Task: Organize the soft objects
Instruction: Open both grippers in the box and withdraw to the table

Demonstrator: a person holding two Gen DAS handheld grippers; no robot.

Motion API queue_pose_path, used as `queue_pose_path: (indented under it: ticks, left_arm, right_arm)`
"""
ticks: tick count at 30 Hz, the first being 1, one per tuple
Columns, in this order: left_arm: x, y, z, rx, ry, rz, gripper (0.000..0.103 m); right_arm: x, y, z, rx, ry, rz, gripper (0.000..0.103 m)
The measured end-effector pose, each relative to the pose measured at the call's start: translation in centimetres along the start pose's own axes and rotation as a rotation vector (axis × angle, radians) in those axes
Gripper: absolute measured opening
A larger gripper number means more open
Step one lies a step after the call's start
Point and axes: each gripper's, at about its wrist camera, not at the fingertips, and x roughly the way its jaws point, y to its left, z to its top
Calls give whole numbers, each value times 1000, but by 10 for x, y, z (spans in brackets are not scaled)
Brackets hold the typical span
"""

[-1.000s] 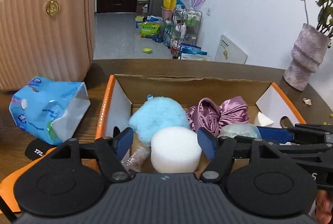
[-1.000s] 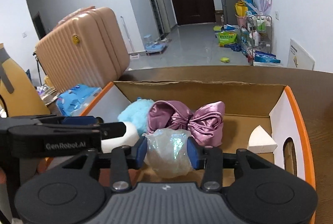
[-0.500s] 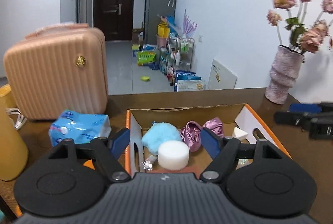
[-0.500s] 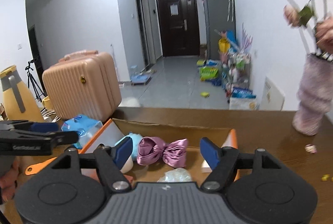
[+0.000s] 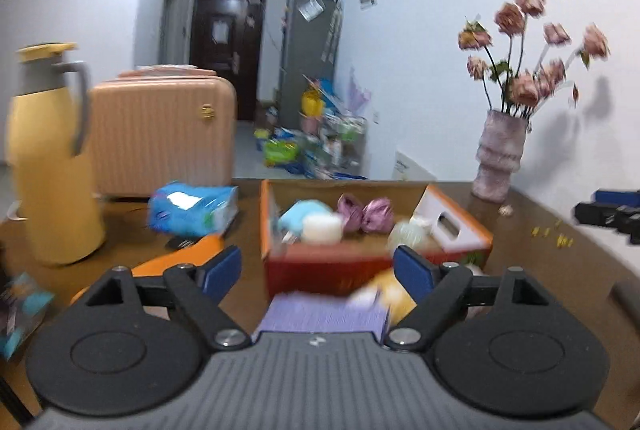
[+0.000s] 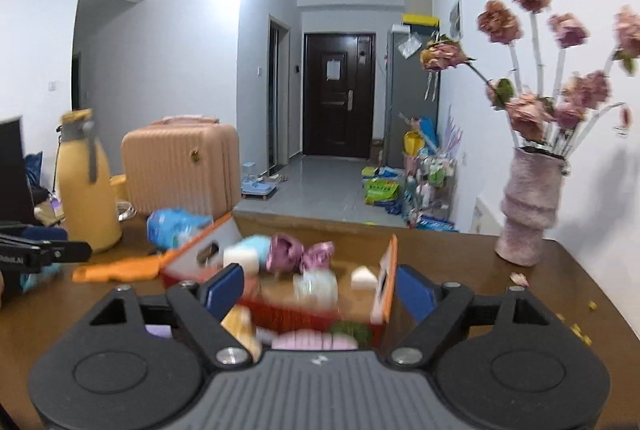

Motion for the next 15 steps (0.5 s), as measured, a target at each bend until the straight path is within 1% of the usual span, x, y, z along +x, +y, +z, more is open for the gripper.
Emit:
queue_pose_path:
  ticks: [1,3,6,8,10,12,15]
  left_arm:
    - [-12,-5,-18,13,-18,18,85]
    - [-36,-15,-54,26,-23,36,85]
    - [-69,-24,-100,-16,11,-12,86]
    - [-85,-26,-122,-51,39,-49,87]
    - [-91,-25,-133,-72,78,-57,87]
    - [-89,-25,-134,-47,89,-48,87]
    - [-84,-22,-129,-47,66,-11,87]
  right_arm:
    - [-14,6,-16,-5,-20,2,84]
    - [-45,20,-53,-17,-47,4,85]
    - [-79,44,-101,-9,-33,-31,86]
    - [-99,58,-131,15,-25,-10,88]
    - [-108,63,-151,61,15,38,88]
    - [-105,67,-157,54,60,78,88]
    - [-102,71,-158,59,51,24,88]
